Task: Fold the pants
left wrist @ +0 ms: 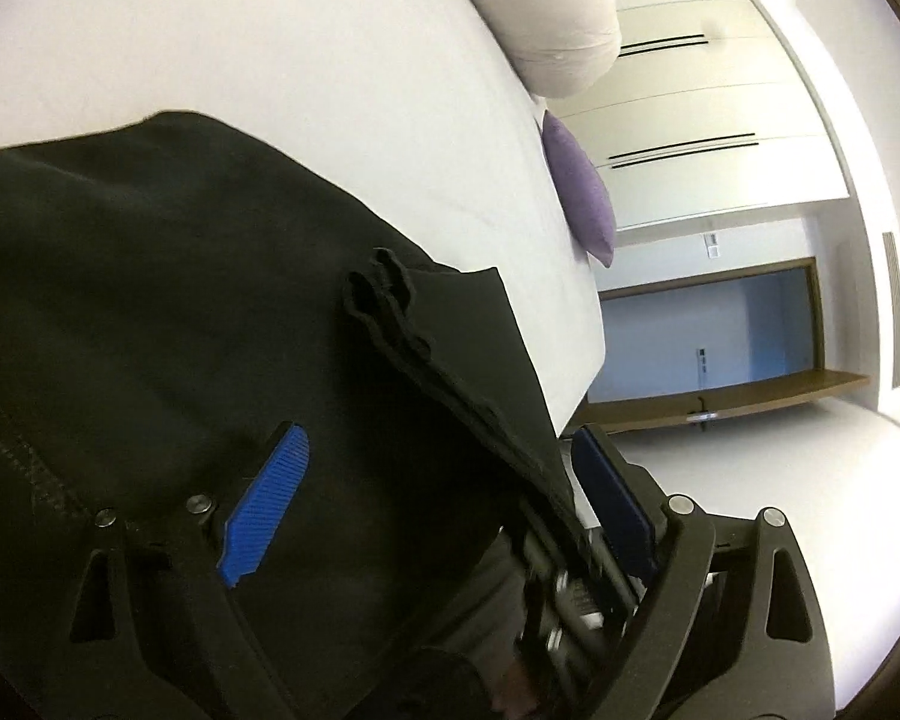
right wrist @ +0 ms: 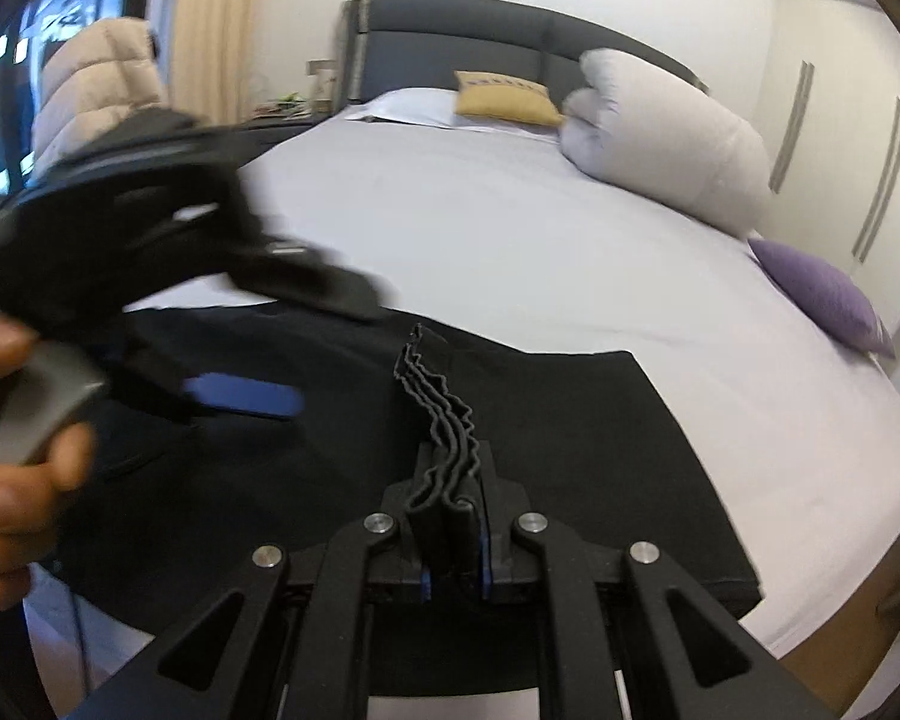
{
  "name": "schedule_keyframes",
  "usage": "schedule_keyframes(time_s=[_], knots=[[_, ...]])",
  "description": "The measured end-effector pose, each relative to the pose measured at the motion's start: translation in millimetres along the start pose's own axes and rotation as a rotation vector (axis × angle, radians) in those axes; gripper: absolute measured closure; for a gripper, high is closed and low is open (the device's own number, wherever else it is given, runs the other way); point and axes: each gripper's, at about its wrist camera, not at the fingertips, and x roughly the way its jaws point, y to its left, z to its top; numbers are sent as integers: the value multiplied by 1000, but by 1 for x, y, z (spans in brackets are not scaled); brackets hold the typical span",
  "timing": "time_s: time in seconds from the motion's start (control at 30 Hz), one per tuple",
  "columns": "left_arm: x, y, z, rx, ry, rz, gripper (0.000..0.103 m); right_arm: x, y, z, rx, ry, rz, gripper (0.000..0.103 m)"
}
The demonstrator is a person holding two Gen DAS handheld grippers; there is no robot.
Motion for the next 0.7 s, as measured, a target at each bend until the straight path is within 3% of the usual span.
schedule_keyframes(time_s=[0.27, 0.3, 0.33, 0.4, 0.5, 0.7], knots=[[-9, 21, 12, -56, 30, 12, 16, -9, 45, -8, -107, 7, 27, 91], [-11, 22, 12, -46, 41, 25, 27, -11, 50, -10, -111, 6, 31, 91], [-12, 23, 14, -38, 51, 33, 52, -13, 54, -11, -119, 4, 33, 91], [-18, 29, 18, -23, 73, 70, 81, -20, 66, -10, -147, -9, 34, 91], [-32, 34, 20, 18, 64, 79, 93, -24, 79, -7, -181, -21, 50, 91], [-70, 37, 15, 96, 27, 131, 95, -27, 99, -6, -227, -29, 95, 91]])
